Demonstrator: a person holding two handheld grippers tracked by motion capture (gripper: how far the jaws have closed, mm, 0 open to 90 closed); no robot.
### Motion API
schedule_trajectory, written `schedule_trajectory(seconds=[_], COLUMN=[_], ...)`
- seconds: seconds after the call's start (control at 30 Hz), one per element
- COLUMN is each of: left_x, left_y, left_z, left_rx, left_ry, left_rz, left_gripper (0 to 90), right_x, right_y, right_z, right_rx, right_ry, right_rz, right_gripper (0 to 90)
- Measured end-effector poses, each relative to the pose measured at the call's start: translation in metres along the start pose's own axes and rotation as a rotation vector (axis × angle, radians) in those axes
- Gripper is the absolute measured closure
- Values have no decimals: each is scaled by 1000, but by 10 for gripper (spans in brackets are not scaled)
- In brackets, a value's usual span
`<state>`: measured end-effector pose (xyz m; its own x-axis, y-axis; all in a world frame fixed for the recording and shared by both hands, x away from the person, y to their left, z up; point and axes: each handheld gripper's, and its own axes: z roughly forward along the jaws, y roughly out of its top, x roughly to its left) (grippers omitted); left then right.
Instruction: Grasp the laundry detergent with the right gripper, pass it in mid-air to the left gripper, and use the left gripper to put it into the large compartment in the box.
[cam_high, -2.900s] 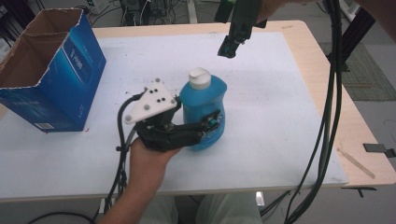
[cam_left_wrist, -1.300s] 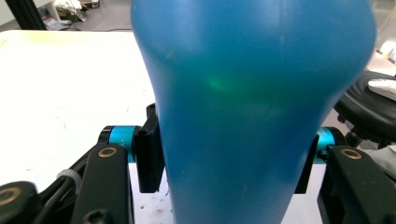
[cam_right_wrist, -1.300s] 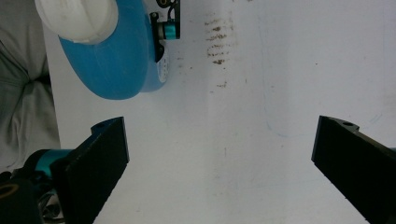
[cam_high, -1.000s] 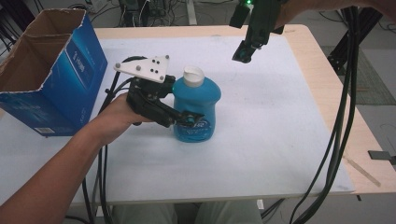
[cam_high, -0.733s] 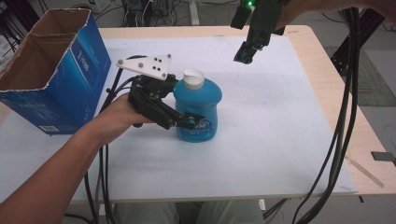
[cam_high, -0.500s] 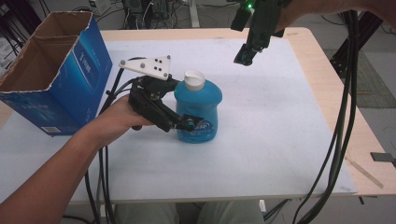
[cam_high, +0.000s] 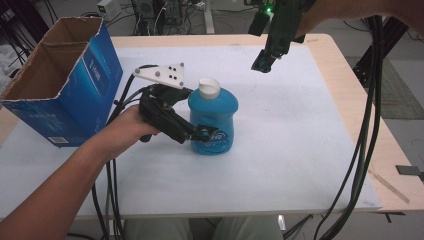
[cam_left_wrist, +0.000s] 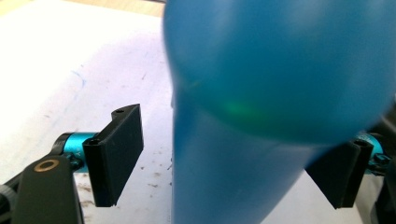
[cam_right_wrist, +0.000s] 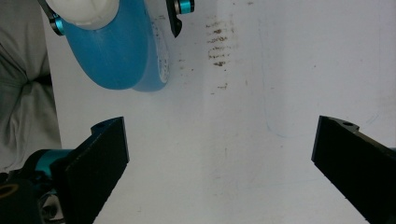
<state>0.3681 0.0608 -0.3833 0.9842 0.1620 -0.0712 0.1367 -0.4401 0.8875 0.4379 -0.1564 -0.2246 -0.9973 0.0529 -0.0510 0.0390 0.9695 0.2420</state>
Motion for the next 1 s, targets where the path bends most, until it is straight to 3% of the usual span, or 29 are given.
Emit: schedule_trajectory(seconds=[0.07,0.13,0.2,0.3,0.47,0.6,0.67,0.73,0.77,0.8,0.83,0.87,0.93,1.0], left_x=[-3,-5,-6,-7,-13,-15,-15,-11,-5,-1,3,7,16,23], left_y=[2,4,5,8,24,43,53,60,64,67,70,72,75,79], left_z=[-3,-8,-13,-22,-42,-61,-69,-75,-77,-80,-83,-87,-92,-96], left_rx=[-3,-1,1,30,129,264,342,449,538,596,641,662,686,719], left_ry=[25,56,86,101,133,191,174,161,160,171,200,229,238,241], left_rz=[10,16,-8,-13,41,51,59,26,-23,-37,-15,-8,-26,-14], left_gripper=[147,21,16,16,16,17,17,17,17,17,17,17,17,17], right_x=[0,1,1,2,3,3,3,3,2,2,2,3,3,3], right_y=[-1,-1,-2,-2,-3,-6,-6,-6,-6,-5,-5,-5,-3,-2], right_z=[-1,-2,-2,-3,-4,-5,-5,-5,-5,-5,-5,-4,-3,-3], right_rx=[0,-2,0,-5,-5,-14,-15,-15,-14,-16,-18,-20,-16,-16], right_ry=[-1,-1,-3,-5,-10,-10,-10,-11,-10,-9,-9,-10,-7,-6], right_rz=[-5,2,4,1,2,5,6,6,3,3,6,4,1,-1], right_gripper=[29,29,30,30,29,29,30,29,29,30,30,30,30,30])
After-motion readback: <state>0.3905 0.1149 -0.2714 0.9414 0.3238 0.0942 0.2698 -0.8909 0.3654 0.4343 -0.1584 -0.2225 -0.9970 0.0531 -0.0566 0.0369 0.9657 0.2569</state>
